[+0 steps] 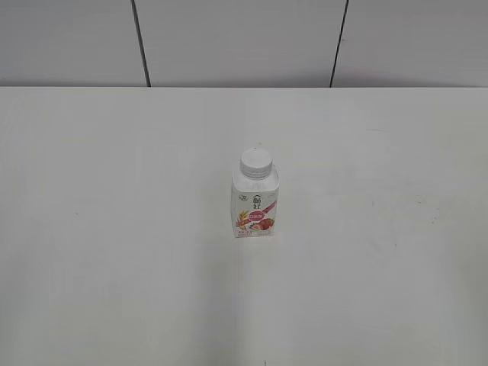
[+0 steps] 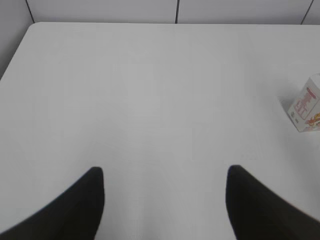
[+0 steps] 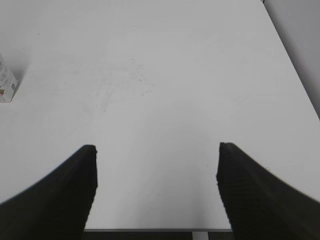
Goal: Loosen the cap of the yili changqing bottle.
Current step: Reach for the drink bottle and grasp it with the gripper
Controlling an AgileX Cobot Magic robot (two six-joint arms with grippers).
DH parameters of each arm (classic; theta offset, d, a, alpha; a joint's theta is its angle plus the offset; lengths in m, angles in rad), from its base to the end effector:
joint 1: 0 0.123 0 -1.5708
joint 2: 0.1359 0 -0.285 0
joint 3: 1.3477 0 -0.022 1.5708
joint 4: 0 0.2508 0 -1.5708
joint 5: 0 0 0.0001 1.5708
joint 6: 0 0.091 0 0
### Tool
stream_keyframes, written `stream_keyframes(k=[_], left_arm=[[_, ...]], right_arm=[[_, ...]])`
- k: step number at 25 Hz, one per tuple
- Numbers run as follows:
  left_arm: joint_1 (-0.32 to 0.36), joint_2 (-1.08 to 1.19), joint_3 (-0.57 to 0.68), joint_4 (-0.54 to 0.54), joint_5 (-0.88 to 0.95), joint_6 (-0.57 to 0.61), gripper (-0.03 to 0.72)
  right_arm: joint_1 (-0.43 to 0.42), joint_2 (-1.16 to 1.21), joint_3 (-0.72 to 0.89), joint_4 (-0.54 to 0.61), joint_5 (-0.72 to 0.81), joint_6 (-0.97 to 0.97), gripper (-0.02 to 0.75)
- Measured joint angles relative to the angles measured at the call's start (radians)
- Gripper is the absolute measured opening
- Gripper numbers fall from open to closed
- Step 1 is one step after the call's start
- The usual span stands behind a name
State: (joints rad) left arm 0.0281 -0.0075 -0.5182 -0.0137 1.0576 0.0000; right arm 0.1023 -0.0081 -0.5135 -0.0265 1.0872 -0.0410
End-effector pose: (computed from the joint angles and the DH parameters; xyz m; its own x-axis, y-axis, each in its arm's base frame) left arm -0.0080 -0.0013 0.2825 -0.4299 -0.0188 -0.9027 -0.0202 0.9997 -0.0112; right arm -0.0085 -0.0030 0.2788 -0.4528 -0.1001 -0.8860 -0.1057 0.9927 -0.0581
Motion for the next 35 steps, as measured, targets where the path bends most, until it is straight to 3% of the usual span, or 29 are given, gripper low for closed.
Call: stream_keyframes(k=[35], left_arm=[[0.000,0.000,-0.005,0.001,-0.010,0.000,0.471]], right_arm=[[0.000,0.000,0.000,0.000,0.000,0.000,0.587]])
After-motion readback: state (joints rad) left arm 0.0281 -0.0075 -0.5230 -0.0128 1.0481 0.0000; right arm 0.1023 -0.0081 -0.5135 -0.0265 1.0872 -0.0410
